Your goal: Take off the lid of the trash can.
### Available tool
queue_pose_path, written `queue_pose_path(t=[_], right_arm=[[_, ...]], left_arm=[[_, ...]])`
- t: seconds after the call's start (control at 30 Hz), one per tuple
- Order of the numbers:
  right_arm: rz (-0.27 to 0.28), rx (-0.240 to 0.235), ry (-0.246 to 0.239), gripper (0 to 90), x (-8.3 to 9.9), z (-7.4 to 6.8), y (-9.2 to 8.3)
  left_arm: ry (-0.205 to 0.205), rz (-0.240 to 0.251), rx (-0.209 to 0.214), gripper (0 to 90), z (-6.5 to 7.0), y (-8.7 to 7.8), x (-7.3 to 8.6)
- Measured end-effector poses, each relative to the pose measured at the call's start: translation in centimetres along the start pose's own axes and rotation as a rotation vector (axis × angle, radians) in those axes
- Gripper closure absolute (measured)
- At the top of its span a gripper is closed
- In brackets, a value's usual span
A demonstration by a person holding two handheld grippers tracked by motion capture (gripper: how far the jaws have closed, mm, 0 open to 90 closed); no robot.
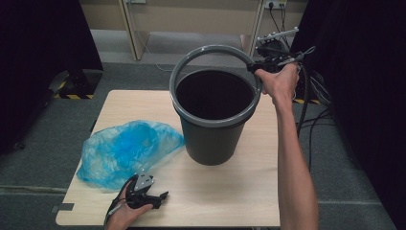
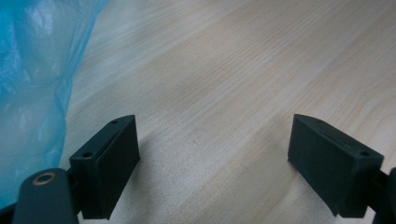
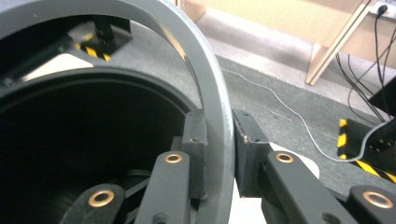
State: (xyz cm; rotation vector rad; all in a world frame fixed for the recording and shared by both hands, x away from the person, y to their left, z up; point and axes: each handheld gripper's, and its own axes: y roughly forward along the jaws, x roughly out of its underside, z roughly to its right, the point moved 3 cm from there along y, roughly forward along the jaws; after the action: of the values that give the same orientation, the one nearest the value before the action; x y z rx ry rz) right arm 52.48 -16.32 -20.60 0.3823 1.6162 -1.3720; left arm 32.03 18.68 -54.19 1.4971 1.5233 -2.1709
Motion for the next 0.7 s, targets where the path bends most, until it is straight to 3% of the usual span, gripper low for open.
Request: queue_pose_path(t=[0.17,0.37,0.4,0.43,0.67,0.7], right_arm=[[0.034,-0.009,0.042,77.4,0.7,1.7,-1.4],[0.053,0.000,0.103,77.3,2.6,4.8,-3.0],[0.058,0.008,0.122,77.4,3.3,6.0,-3.6],[0.058,0.008,0.122,77.4,3.3,6.0,-3.6],[0.094,0.051,0.227,77.3,6.8,11.0,-6.2],[0.100,0.071,0.256,77.3,8.0,12.5,-7.0]], left_arm=[[0.001,0.000,-0.001,15.3,0.0,0.0,0.0],[0.000,0.000,-0.001,15.3,0.0,0.0,0.0],[0.000,0.000,-0.001,15.3,0.0,0.0,0.0],[0.000,0.000,-0.001,15.3,0.0,0.0,0.0],[0.000,0.000,-0.001,15.3,0.0,0.0,0.0],[0.000,0.000,-0.001,15.3,0.0,0.0,0.0]])
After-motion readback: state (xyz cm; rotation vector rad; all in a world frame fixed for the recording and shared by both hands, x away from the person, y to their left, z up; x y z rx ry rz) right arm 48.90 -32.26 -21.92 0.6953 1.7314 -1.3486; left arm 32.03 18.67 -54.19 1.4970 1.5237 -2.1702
